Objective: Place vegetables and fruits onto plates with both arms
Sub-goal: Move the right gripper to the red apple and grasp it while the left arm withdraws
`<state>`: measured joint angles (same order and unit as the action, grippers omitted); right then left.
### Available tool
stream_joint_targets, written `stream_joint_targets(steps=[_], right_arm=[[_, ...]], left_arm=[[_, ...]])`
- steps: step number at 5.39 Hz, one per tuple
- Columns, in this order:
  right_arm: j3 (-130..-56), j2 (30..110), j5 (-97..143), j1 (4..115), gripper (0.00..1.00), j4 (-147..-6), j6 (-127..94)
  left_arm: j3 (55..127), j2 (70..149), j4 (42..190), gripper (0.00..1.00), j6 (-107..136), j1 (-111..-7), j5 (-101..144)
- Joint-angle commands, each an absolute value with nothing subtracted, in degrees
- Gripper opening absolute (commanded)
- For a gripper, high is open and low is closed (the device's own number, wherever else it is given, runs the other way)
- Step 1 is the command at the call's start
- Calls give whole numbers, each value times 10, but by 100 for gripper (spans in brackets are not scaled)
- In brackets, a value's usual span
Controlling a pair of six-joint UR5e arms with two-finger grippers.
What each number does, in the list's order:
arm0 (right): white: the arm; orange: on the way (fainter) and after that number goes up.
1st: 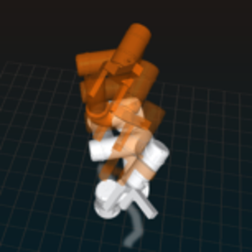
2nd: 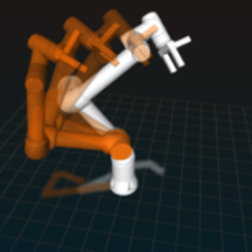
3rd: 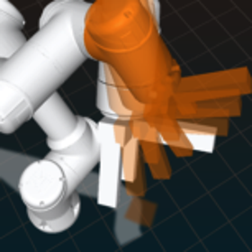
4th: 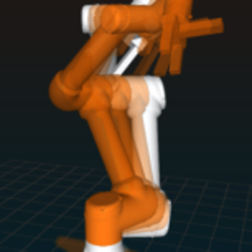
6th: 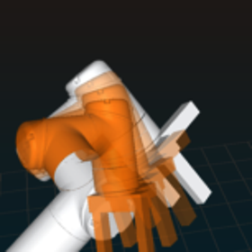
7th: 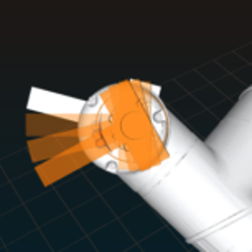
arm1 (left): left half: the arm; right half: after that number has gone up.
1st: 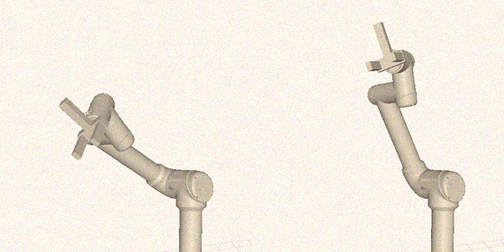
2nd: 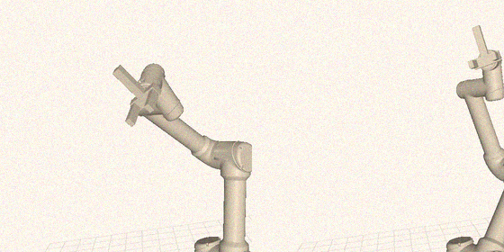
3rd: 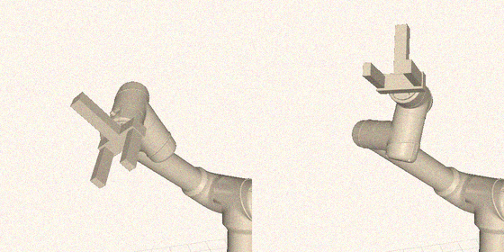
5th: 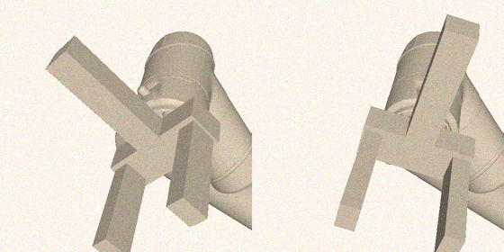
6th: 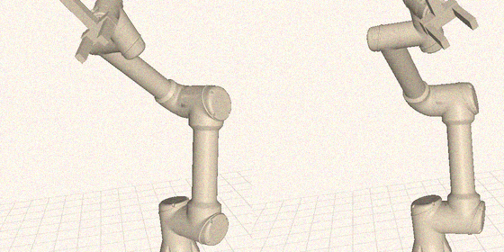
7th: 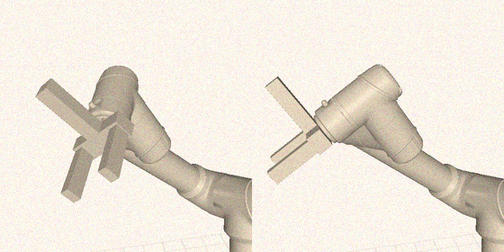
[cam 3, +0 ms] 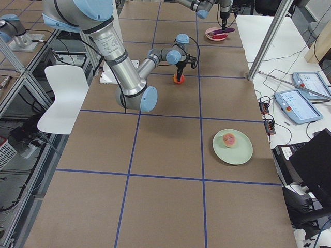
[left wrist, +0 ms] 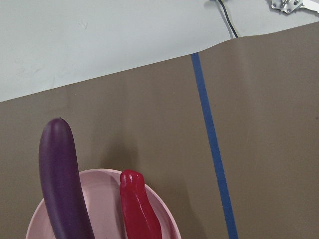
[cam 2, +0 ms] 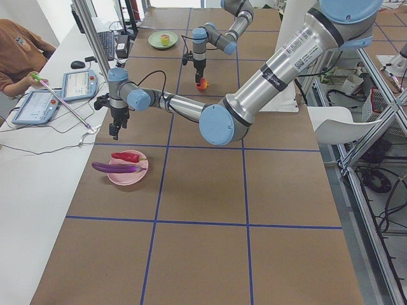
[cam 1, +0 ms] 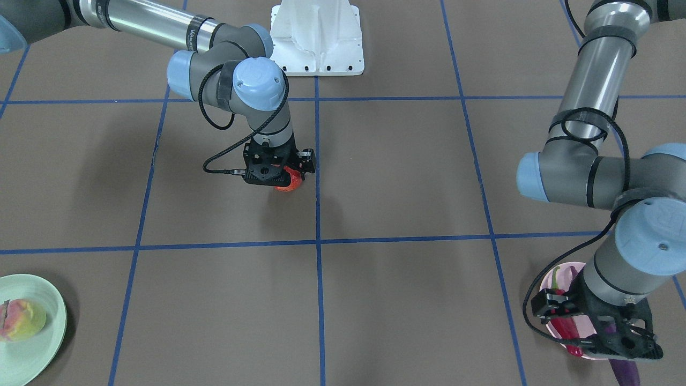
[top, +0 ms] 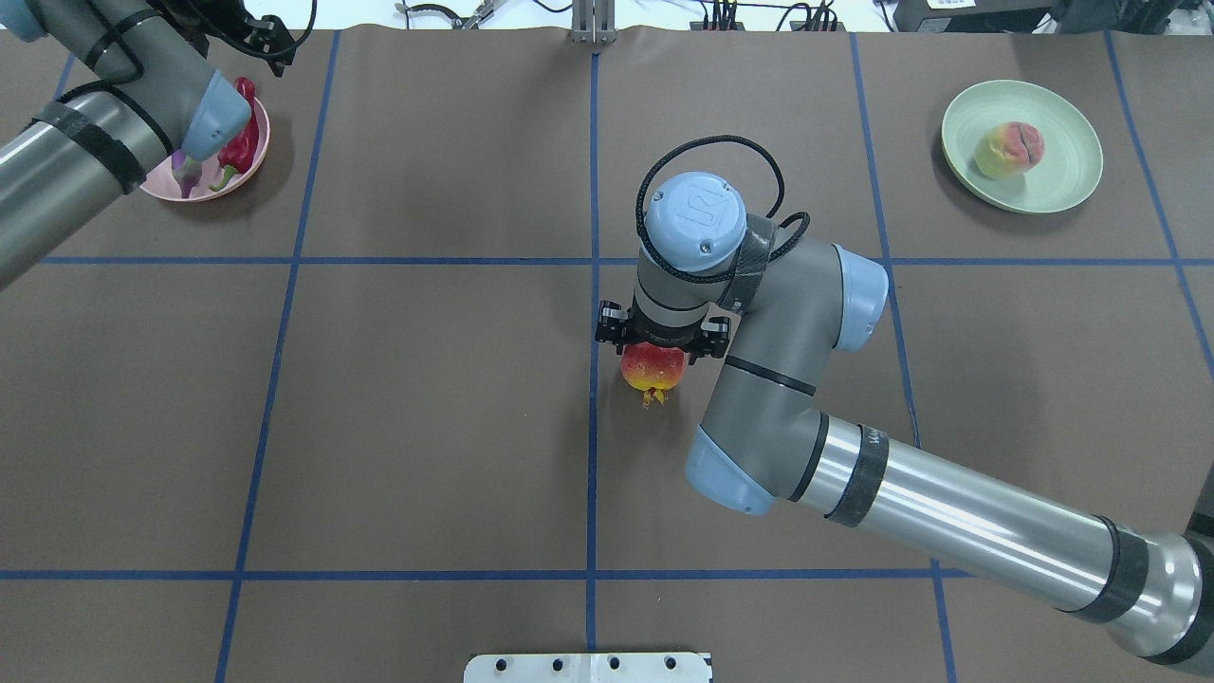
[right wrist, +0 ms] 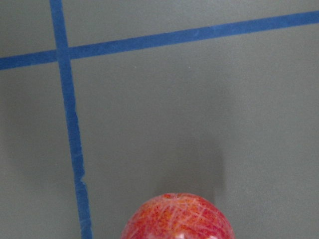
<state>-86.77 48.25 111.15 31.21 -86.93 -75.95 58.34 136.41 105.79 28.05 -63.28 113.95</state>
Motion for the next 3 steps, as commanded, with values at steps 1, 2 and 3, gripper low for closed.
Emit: stream_joint_targets(steps=[1, 2, 3], right_arm=[[-878, 483, 1116, 312, 0, -869, -763], [-903, 486, 1131, 327, 0, -874, -763], [-936, 487, 1141, 354, 0, -906, -762]], left_arm=[[650, 1320, 1051, 100, 281, -634, 1166], [684, 1300, 1032, 100, 280, -634, 1167], [782, 1217, 1032, 100, 273, -634, 1172]])
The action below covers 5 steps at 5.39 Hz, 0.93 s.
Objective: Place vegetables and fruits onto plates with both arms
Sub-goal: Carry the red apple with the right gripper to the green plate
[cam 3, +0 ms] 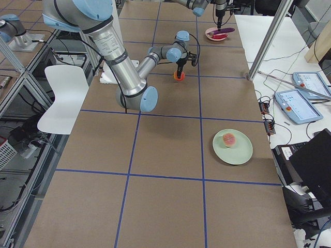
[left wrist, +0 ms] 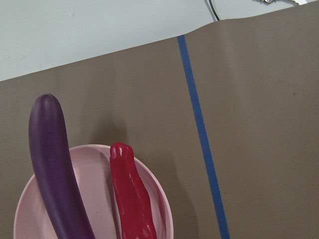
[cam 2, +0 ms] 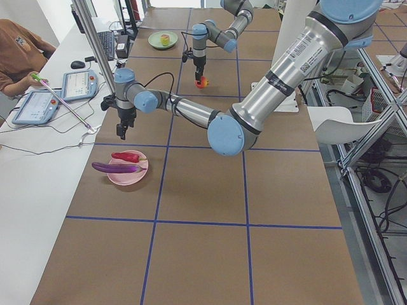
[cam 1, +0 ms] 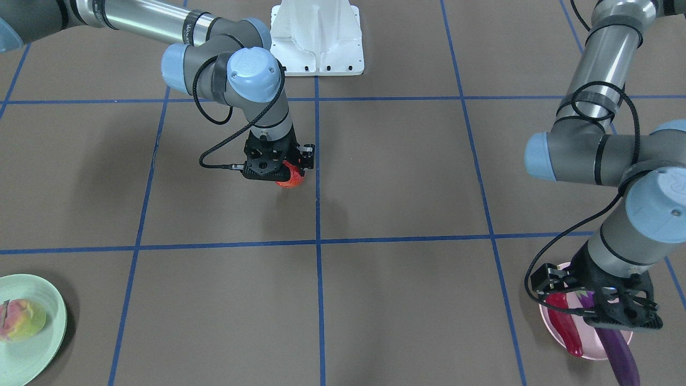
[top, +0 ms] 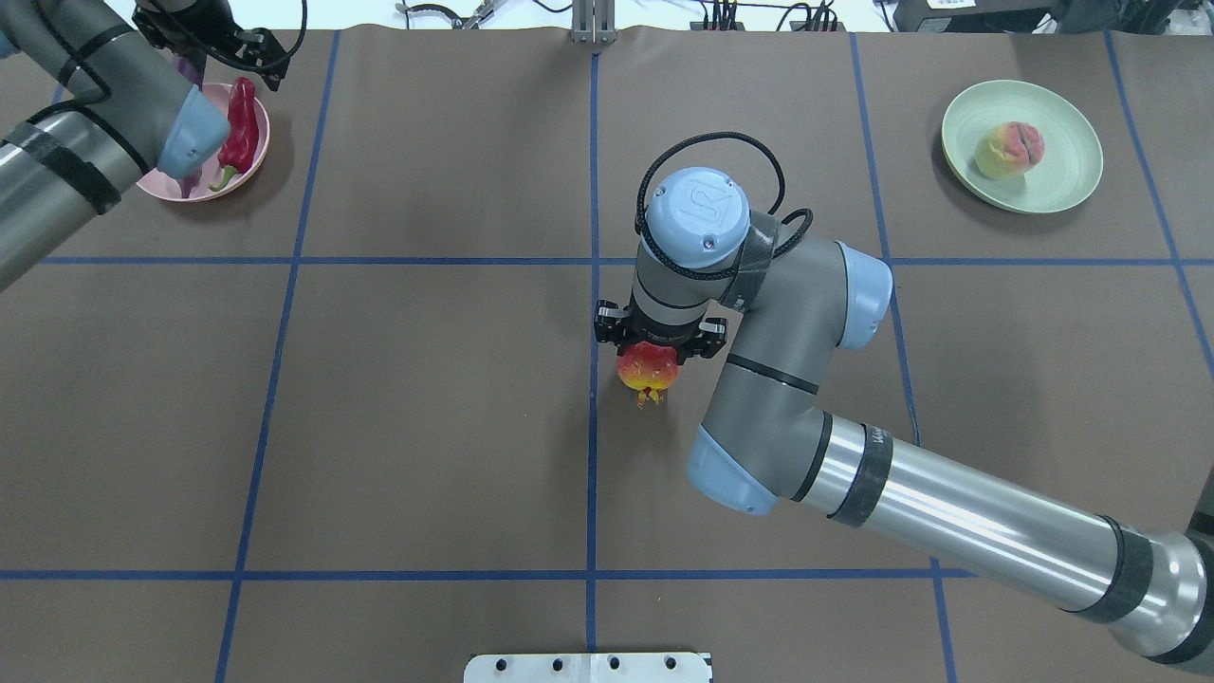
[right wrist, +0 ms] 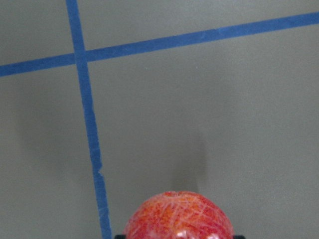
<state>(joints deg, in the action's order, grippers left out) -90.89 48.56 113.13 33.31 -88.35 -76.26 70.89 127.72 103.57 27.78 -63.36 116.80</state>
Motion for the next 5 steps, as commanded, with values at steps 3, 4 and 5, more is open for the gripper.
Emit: stream_joint_targets(steps=[3, 4, 5], right_arm=[[-955, 518, 1206, 495, 0, -930, -637], [-945, 541, 1226, 555, 0, -931, -543], [-914, 545, 1229, 600, 0, -930, -460]], left_arm=[[940, 1069, 1048, 100, 272, -667, 1202], [941, 1043, 1052, 100, 221, -723, 1275], [940, 1012, 1052, 100, 87, -766, 1294]])
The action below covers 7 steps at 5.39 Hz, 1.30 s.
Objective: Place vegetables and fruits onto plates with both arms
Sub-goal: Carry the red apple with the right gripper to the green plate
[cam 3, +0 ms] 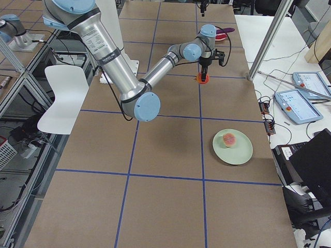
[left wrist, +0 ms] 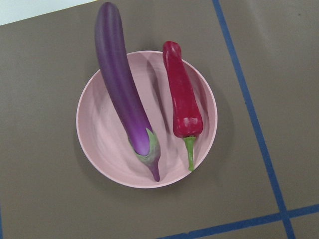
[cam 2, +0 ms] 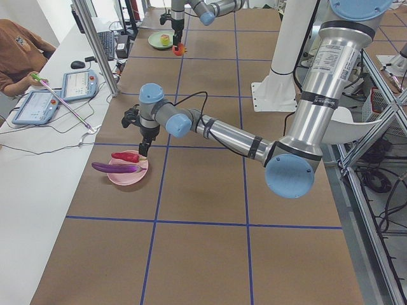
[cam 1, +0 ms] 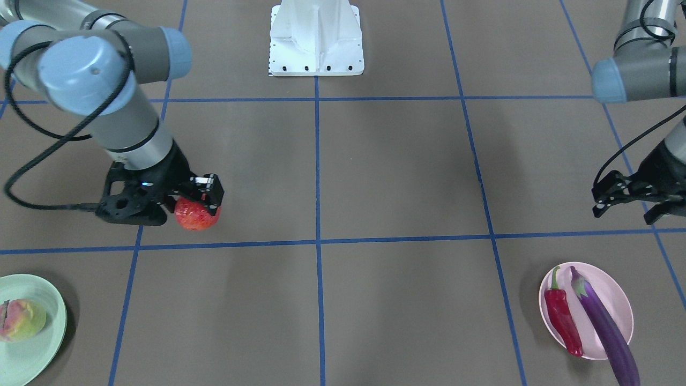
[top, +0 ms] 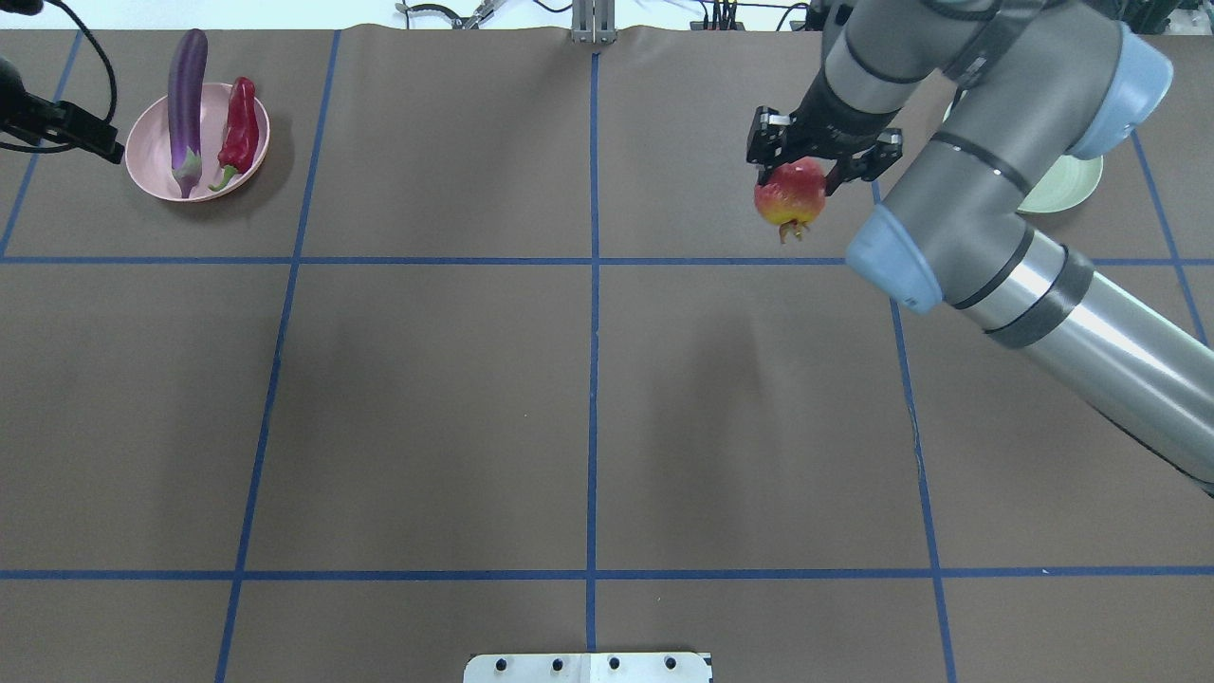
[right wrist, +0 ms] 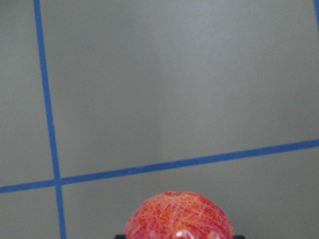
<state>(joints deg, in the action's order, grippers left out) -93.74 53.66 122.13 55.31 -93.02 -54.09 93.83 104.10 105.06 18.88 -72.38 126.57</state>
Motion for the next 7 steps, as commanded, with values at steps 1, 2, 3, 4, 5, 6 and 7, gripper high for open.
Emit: stream_joint_targets(steps=[1, 2, 3, 4, 5, 6, 7], right_arm=[[-875, 548, 1227, 635, 0, -924, -381], [-838, 548, 1229, 675, 0, -923, -306], [-778, 548, 1238, 728, 0, -917, -211], [-704, 548, 1245, 751, 0, -837, -184], [-621, 544, 1245, 751, 0, -741, -182], [-571, 540, 1235, 749, 0, -697, -182], [-522, 533, 1210, 748, 0, -644, -182]], left_arm=[[936, 987, 1049, 100, -14, -807, 1292], [940, 971, 1051, 100, -24, -820, 1291], [934, 954, 1052, 100, -25, -820, 1288], [932, 941, 1047, 100, -27, -826, 1287], [933, 909, 1048, 100, -32, -828, 1288], [937, 906, 1047, 100, -31, -829, 1291], [938, 904, 1047, 100, -31, -829, 1291]])
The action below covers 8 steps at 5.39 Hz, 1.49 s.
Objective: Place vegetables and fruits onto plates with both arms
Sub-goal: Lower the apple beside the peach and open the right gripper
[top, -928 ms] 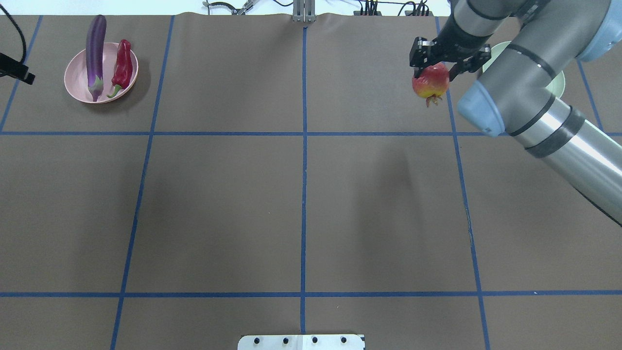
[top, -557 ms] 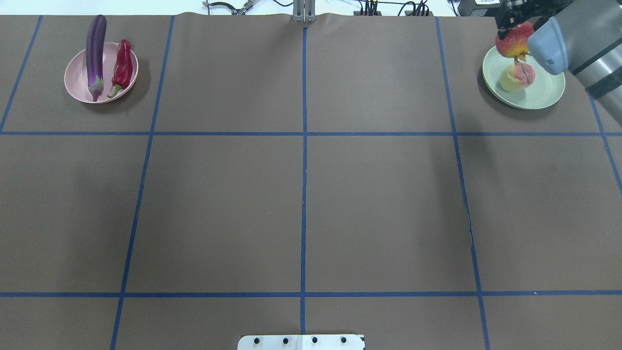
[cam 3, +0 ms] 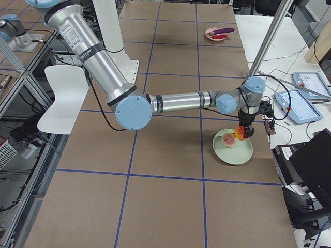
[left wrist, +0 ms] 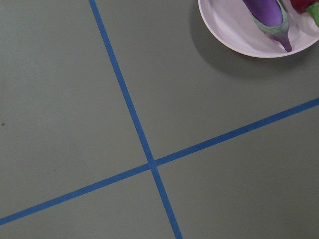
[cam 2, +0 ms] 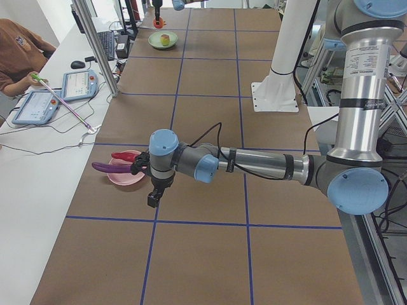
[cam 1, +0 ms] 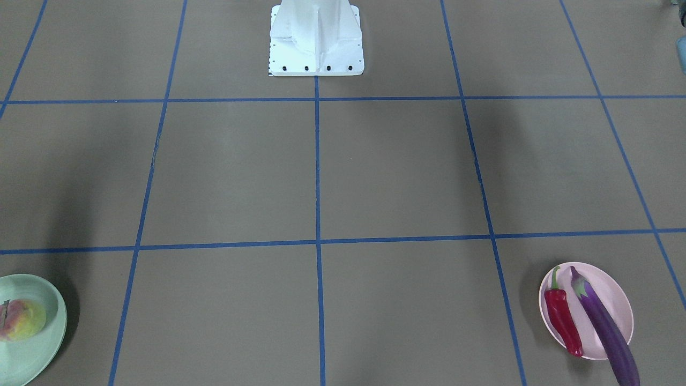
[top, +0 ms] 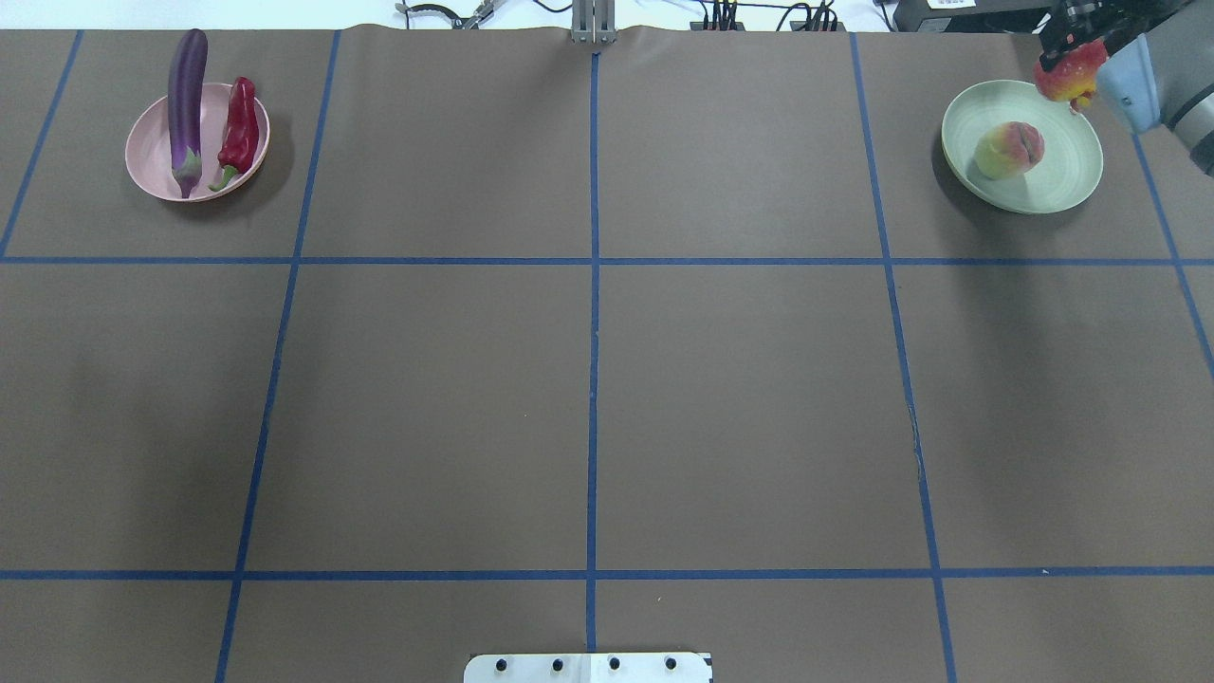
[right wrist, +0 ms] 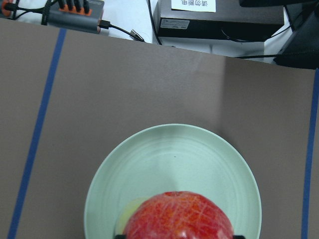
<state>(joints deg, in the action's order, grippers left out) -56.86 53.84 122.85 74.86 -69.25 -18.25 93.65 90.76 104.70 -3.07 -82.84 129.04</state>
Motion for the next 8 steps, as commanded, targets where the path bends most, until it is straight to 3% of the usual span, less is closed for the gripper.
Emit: stream_joint_targets(steps=[1, 4, 5, 6, 8], right_arm=[[-503, 527, 1188, 744, 0, -638, -182], [-480, 528, 1124, 701, 0, -615, -189], [-481, 531, 1125, 697, 54, -615, -188], [-487, 533, 1129, 700, 100, -615, -188], [-573, 545, 1202, 737, 100, -681, -180]], left_arm=[[938, 904, 1047, 100, -31, -828, 1290], [933, 904, 1047, 100, -31, -827, 1287], [933, 904, 1047, 100, -31, -826, 1287], [933, 904, 1047, 100, -31, -826, 1287], [932, 906, 1046, 100, -31, -826, 1287]])
